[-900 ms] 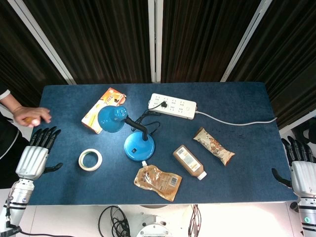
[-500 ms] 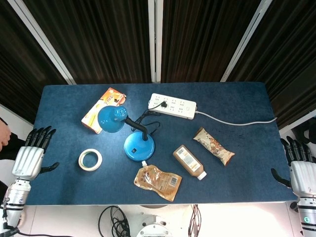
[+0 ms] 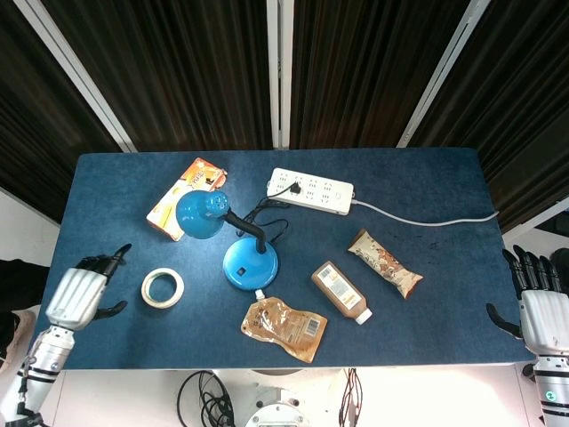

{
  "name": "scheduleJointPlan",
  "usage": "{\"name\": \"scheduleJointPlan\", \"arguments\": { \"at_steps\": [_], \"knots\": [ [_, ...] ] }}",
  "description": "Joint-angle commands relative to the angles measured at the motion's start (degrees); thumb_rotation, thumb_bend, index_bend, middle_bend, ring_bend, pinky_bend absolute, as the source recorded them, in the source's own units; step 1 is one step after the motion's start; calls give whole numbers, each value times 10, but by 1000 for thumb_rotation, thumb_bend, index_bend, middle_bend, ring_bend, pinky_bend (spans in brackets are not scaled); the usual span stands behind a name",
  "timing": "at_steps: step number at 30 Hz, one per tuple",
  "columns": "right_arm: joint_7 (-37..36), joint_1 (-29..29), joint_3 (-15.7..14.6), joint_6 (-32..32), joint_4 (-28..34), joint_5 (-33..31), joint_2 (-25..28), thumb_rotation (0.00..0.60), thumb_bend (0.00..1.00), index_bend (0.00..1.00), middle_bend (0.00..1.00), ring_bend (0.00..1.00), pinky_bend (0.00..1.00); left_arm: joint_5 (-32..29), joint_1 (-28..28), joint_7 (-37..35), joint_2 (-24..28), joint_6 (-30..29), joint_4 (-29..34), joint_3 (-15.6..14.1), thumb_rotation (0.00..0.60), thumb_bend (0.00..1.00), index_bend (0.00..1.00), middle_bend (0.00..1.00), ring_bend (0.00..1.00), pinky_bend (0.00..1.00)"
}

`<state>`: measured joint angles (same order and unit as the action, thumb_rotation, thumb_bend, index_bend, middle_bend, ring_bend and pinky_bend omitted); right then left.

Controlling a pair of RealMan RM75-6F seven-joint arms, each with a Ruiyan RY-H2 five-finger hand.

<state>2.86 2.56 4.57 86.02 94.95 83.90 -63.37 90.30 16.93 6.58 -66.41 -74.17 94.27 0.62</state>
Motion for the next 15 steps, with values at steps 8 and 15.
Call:
{"name": "scheduleJointPlan", "arguments": {
  "at_steps": [8, 15],
  "knots": [
    [-12, -8, -1, 12, 4, 3, 4, 600, 195, 0, 0, 0, 0, -13, 113, 87, -82, 171, 46, 10, 600, 417, 3, 771, 740, 745],
    [-20, -12, 2, 18, 4, 0, 15, 600, 195, 0, 0, 0, 0, -70, 162, 131, -132, 229, 38, 38, 600, 425, 32, 778, 748, 749]
  ]
}}
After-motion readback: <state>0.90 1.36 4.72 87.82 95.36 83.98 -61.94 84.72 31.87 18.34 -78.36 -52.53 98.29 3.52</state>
